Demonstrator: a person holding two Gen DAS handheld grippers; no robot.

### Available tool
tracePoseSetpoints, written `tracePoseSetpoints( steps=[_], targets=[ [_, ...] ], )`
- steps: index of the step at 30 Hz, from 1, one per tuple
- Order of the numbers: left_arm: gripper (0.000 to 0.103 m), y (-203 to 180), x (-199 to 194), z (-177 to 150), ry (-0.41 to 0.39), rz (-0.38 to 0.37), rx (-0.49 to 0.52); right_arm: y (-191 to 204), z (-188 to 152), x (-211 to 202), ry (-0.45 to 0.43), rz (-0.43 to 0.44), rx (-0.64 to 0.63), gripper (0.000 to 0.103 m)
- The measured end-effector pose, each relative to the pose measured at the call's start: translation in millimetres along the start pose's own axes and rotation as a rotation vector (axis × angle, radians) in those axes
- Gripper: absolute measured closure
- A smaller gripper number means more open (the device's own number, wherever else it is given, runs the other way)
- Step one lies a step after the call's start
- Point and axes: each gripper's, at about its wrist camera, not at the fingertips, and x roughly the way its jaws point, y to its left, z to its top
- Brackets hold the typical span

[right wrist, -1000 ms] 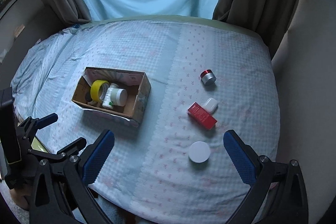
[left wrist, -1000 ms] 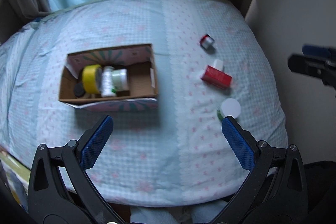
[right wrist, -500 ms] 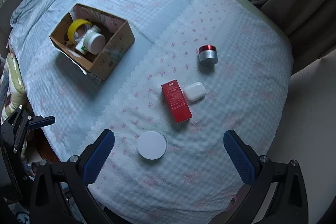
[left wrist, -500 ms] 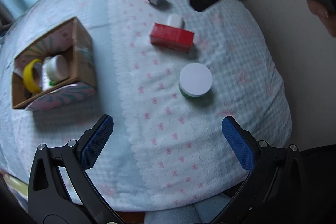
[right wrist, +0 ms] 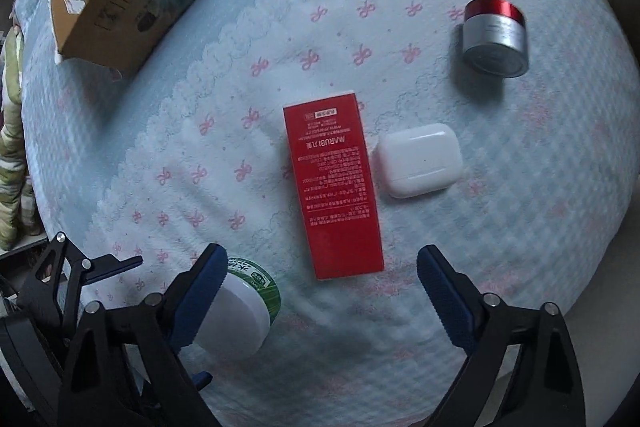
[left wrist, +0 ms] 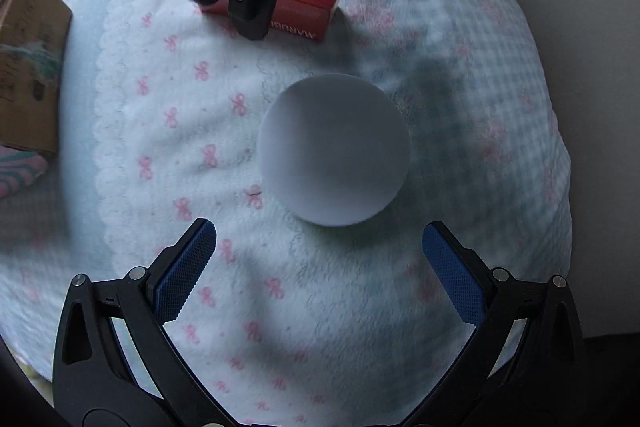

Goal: Organize rigid objects
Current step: 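Grasp the white-lidded jar with the left tool while the right tool grasps the red MARUBI box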

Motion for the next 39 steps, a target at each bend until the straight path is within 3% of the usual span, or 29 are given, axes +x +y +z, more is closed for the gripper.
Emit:
tracePoseSetpoints(
  steps=[1,6,10,17,28,39],
  targets=[
    [0.000,-1.4,4.4,1.4,0.000,-0.001,-0.005,-1.2,2.6,8.3,0.021,0.014,-0.004,0.028],
    [0.004,-5.3,18.3,15.3,-0.021,0.016,-0.024,-3.5,10.6,29.0,0.056,0.014,-0.021,0.032],
    [0.034,-6.1,33.3,25.5,0.000,0.006,-0.045,-8.5,21.4,34.4,0.056,0.010,-0.022,0.044],
    [0.035,-7.0,37.9,26.8,-0.011,0.015,-0.048,-16.1,38.1,37.6,0.065,-0.051,-0.025,0.061],
    [0.035,15.6,19.0,23.5,-0.031,-0.013,-0.068,-7.0,23.1,30.5,0.038,-0.054,0.011,0.063],
    [0.035,39.0,-36.8,9.4,-0.106,-0.033,-0.093,-0.8,-7.9,-21.1,-0.017,-0.037,0.085,0.063]
  ],
)
